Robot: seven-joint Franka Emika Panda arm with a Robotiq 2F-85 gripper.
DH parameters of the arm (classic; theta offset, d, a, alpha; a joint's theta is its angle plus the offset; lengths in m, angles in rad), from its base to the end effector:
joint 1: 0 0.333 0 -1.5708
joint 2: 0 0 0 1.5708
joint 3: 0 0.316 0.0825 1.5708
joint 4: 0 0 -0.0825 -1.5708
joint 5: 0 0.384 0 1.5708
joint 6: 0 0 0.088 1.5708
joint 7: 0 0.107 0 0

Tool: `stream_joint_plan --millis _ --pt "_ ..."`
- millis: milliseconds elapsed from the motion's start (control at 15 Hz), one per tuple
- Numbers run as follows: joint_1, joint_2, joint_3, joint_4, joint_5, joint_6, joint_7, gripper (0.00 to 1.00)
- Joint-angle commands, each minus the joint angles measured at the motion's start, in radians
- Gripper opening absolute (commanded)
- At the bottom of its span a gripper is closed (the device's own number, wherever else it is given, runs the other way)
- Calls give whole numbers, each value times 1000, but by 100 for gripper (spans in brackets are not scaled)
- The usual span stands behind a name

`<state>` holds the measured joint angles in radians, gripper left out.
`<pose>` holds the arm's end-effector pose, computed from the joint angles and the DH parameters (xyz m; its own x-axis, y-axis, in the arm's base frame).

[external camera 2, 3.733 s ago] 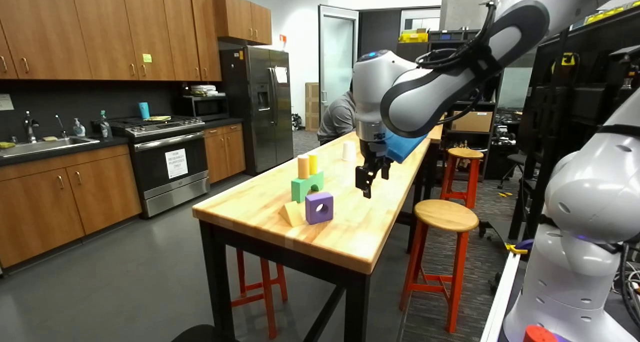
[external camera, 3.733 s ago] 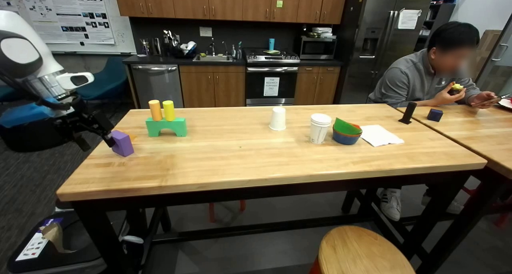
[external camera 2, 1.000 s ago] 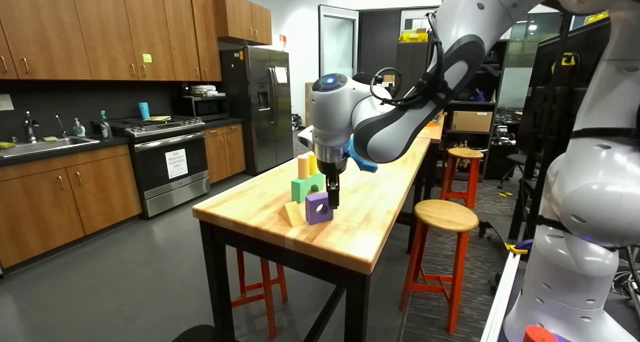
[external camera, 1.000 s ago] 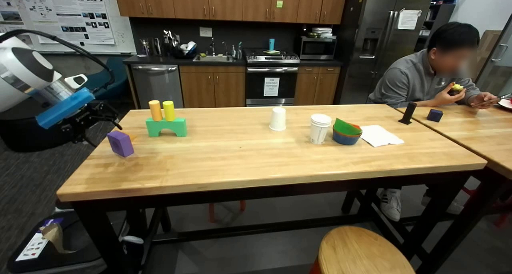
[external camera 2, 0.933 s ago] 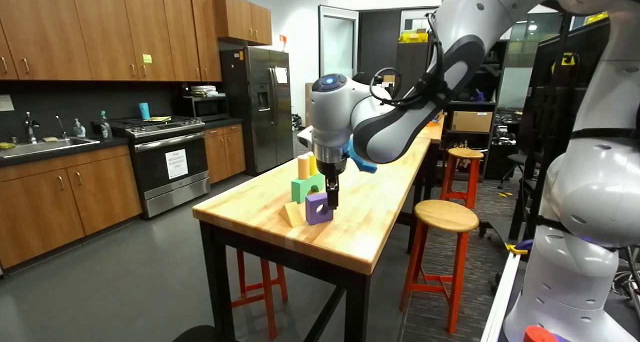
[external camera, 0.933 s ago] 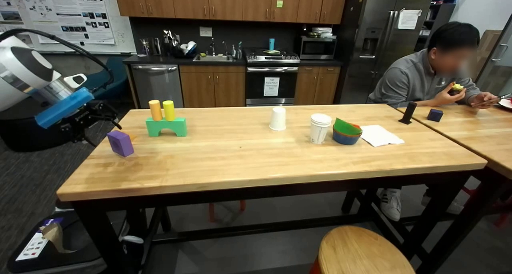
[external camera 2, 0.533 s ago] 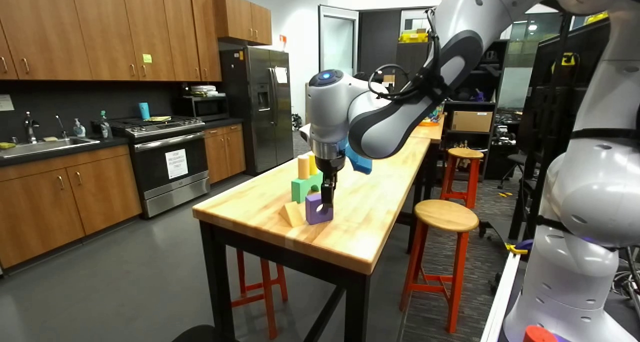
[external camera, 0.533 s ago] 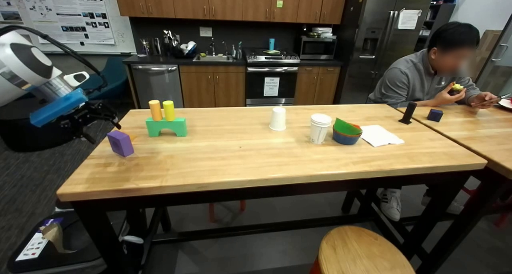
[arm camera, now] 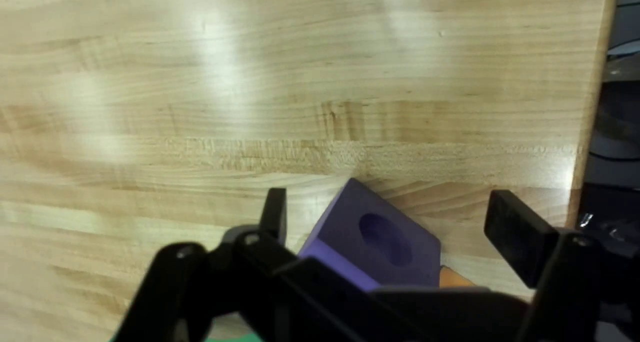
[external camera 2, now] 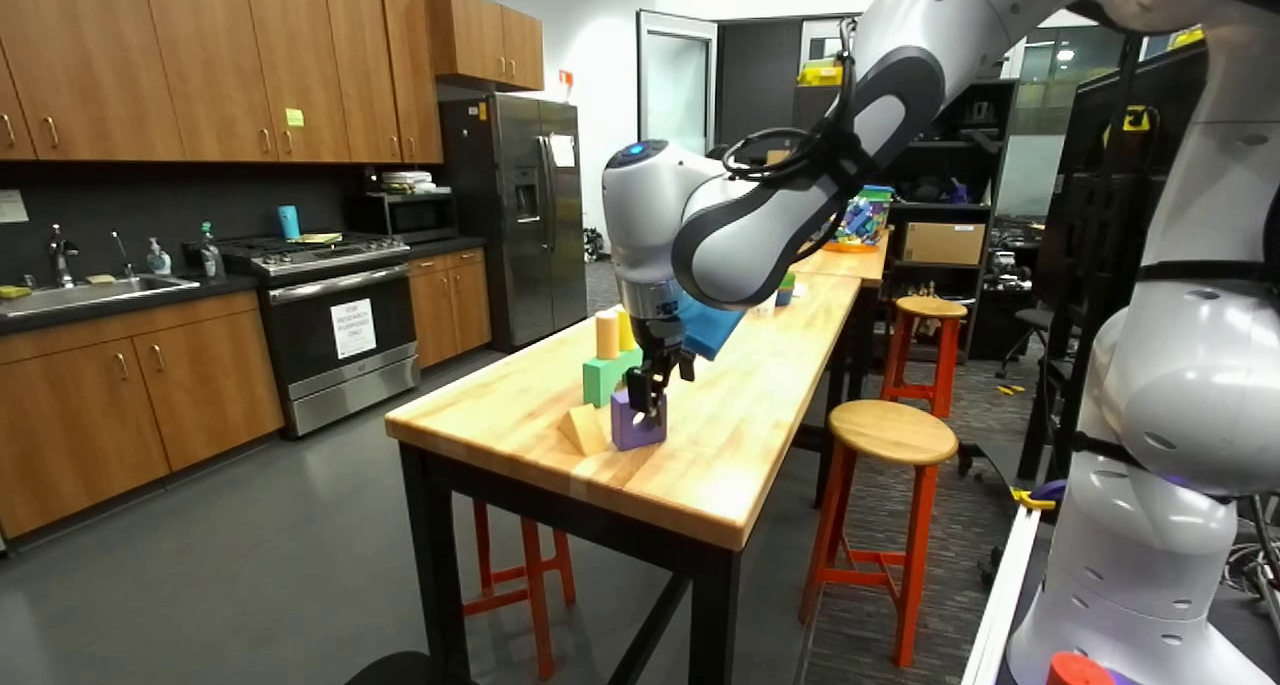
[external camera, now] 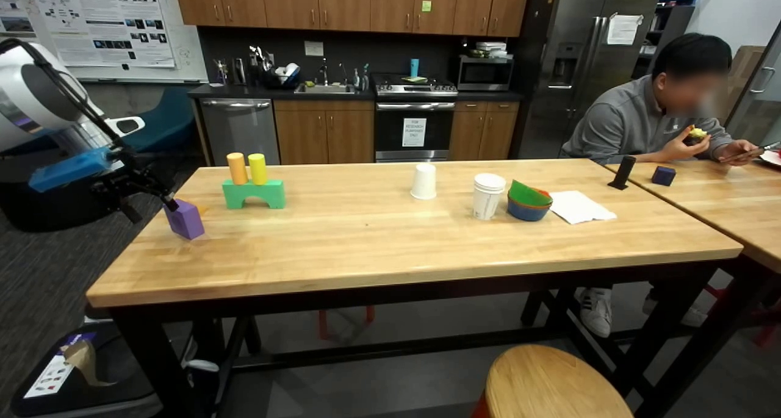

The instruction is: Put the purple block on the tower of blocks

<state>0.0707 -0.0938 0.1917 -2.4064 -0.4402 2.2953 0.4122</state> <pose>0.4650 0.1152 0.3491 0.9852 0.1577 0.0675 0.1270 -0.9353 0.3304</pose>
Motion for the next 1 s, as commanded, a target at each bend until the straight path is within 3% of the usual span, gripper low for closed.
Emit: stream_joint_plan --millis 0,200,733,933 --pt "20 5 -4 11 13 23 37 100" --pt "35 -6 -6 -3 -22 85 -122 100" --pt "41 -7 -27 -12 -47 122 -543 100" --pt "30 1 -45 -9 -70 119 -625 100"
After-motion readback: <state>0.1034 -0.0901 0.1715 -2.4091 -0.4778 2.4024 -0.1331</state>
